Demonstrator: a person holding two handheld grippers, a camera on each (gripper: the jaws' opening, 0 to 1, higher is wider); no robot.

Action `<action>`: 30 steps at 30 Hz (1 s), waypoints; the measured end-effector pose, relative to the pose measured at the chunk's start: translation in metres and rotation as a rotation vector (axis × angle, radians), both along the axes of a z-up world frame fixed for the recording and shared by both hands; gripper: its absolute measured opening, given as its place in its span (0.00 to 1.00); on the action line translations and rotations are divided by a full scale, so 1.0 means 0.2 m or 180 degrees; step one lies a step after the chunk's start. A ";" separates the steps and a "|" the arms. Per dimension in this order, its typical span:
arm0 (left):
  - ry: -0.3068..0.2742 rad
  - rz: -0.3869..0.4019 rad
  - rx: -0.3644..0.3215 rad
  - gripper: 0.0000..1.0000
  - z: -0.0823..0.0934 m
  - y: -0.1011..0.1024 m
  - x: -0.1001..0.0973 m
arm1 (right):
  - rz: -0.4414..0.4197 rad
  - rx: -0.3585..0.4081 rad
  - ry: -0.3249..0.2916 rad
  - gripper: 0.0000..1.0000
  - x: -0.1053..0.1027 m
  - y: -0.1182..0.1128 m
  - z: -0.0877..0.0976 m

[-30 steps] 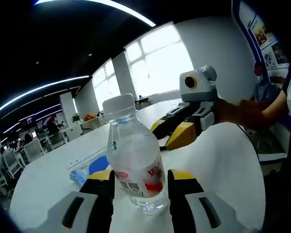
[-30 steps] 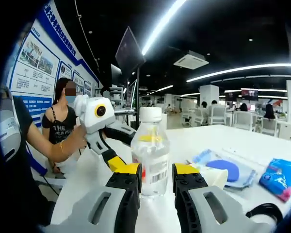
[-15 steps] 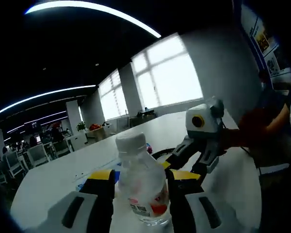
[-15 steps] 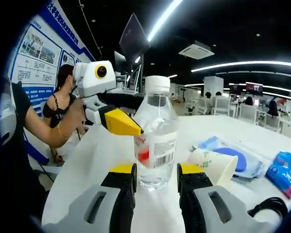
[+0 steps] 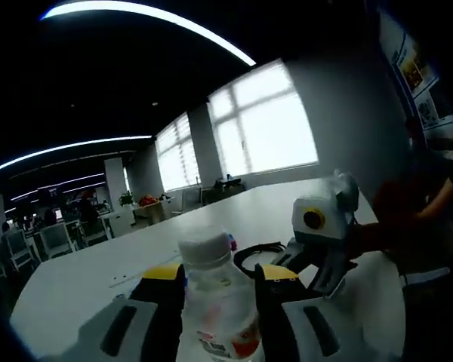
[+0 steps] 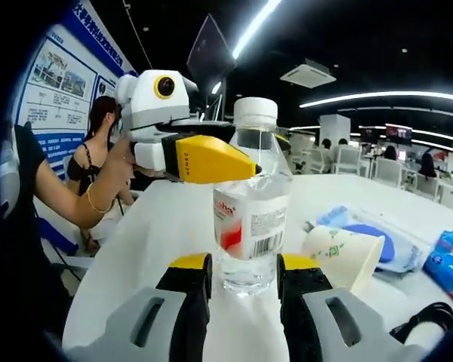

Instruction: Arrange the tabletop items into an orderly group along one side of the table until the central work area is clear of visible clutter.

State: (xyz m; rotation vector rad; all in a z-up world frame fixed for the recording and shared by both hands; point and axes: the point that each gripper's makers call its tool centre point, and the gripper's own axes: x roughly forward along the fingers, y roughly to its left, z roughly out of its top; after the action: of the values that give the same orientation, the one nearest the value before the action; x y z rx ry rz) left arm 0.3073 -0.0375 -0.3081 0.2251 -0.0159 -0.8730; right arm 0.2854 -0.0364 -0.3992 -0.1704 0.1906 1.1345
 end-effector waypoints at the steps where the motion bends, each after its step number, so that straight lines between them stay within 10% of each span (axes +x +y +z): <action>1: 0.0018 0.0002 -0.0009 0.35 0.00 0.00 0.00 | -0.0002 -0.0002 0.0004 0.34 0.00 0.00 0.00; 30: 0.0146 0.0019 -0.0628 0.25 0.10 -0.01 0.05 | -0.0094 0.0067 0.0302 0.39 0.05 0.09 -0.16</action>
State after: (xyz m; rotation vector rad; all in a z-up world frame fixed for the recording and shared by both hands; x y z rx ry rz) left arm 0.3163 -0.0399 -0.2874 0.0205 -0.0582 -0.8644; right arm 0.2953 -0.0176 -0.4307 -0.0949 0.2647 1.1156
